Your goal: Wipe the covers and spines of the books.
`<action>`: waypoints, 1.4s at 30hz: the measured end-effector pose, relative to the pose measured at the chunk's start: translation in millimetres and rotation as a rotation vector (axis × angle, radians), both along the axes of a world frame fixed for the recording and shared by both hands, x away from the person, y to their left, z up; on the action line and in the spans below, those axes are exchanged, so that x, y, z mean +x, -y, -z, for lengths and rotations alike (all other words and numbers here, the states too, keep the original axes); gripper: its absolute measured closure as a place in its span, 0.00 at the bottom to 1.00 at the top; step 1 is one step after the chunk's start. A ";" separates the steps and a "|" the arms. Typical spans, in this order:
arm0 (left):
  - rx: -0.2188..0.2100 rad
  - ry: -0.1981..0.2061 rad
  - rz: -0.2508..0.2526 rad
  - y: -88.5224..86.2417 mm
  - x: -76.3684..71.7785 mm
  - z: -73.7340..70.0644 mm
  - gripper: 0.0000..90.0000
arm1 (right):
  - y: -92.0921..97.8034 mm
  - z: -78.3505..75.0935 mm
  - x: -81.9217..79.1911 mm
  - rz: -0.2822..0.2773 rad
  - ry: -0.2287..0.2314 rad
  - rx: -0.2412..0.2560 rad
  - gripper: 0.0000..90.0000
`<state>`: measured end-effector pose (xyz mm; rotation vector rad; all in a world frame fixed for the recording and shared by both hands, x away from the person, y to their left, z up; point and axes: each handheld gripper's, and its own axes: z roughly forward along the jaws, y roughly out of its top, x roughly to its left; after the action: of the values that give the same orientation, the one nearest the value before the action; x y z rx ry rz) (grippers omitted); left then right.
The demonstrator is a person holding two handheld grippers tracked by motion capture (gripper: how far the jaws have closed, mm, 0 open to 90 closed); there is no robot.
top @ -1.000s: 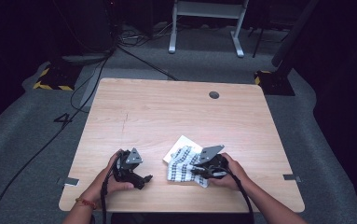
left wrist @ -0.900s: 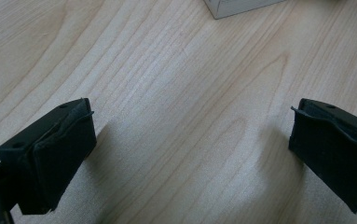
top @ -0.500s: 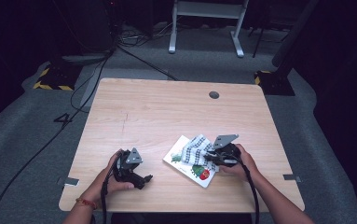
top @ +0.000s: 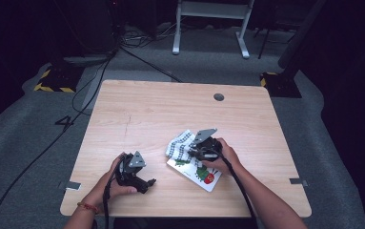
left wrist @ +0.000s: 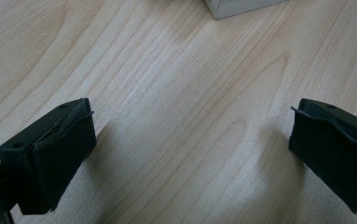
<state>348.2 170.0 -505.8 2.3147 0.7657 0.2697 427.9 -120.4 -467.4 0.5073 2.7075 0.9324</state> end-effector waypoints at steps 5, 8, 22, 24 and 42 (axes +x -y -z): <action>0.000 -0.001 0.001 -0.1 0.0 0.0 0.00 | -26.6 -0.4 -23.3 -0.112 -0.010 -0.002 0.89; 0.000 0.000 0.000 -0.1 -0.1 0.0 0.01 | -30.6 -0.3 -32.6 -0.142 -0.009 -0.007 0.89; 0.000 -0.001 -0.001 0.1 -0.3 0.0 0.00 | 78.4 5.7 -63.3 -0.019 -0.055 0.037 0.89; -0.001 -0.001 -0.002 0.2 -0.3 0.0 0.00 | 87.0 6.0 -60.7 0.004 -0.057 0.039 0.89; -0.002 -0.001 -0.001 0.4 0.0 0.1 0.00 | 28.7 0.9 15.3 0.084 -0.004 -0.002 0.89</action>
<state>348.2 169.6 -505.9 2.3130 0.7673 0.2680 443.2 -149.1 -468.3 0.6175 2.6674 0.9081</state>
